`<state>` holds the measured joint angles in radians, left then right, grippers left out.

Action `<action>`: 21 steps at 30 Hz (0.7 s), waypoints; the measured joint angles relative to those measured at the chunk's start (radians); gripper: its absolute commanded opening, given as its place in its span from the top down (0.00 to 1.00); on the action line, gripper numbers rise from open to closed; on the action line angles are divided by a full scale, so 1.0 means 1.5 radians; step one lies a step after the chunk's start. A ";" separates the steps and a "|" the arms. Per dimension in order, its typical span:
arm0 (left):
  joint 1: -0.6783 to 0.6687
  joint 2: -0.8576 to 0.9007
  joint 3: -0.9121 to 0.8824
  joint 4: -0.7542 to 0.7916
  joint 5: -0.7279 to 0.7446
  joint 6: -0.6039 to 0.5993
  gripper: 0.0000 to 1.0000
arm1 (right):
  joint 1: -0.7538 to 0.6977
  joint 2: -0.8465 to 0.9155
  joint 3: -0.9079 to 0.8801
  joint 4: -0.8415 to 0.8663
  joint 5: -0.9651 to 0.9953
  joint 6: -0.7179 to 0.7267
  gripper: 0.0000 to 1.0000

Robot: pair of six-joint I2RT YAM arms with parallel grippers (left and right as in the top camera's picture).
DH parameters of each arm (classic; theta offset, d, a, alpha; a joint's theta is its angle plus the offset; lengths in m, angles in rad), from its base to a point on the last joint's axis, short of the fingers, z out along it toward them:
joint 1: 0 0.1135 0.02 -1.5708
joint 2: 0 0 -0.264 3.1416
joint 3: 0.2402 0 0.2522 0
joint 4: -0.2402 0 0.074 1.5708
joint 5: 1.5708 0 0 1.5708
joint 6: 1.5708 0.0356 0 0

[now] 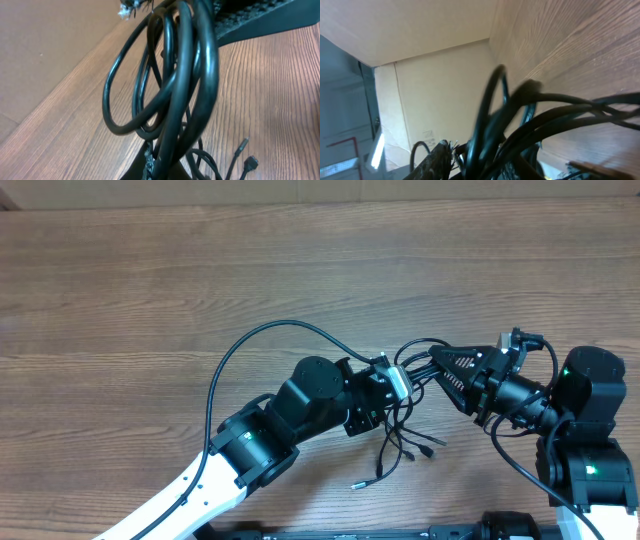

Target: Untangle cables

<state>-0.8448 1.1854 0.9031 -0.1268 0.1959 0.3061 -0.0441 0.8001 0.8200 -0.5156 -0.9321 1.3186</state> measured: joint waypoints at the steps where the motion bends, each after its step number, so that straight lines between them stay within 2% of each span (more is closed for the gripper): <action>1: 0.000 0.000 0.000 0.000 0.001 -0.002 0.96 | 0.000 0.000 0.000 0.000 0.002 -0.006 0.58; 3: 0.000 0.000 0.000 0.000 0.001 -0.011 0.96 | 0.000 0.000 0.000 -0.001 0.014 -0.021 0.40; 8: 0.000 0.000 0.000 0.000 0.001 -0.040 0.96 | 0.000 -0.001 0.001 -0.059 0.073 -0.054 0.14; 14: 0.000 0.000 0.000 -0.004 -0.023 -0.120 0.96 | 0.000 -0.001 0.002 -0.089 0.133 -0.148 0.04; 21: 0.000 0.000 0.000 -0.008 -0.075 -0.194 0.96 | 0.000 -0.001 0.002 -0.102 0.146 -0.239 0.02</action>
<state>-0.8448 1.1858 0.9031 -0.1394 0.0837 0.0151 -0.0441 0.7982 0.8223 -0.6685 -0.7132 0.9596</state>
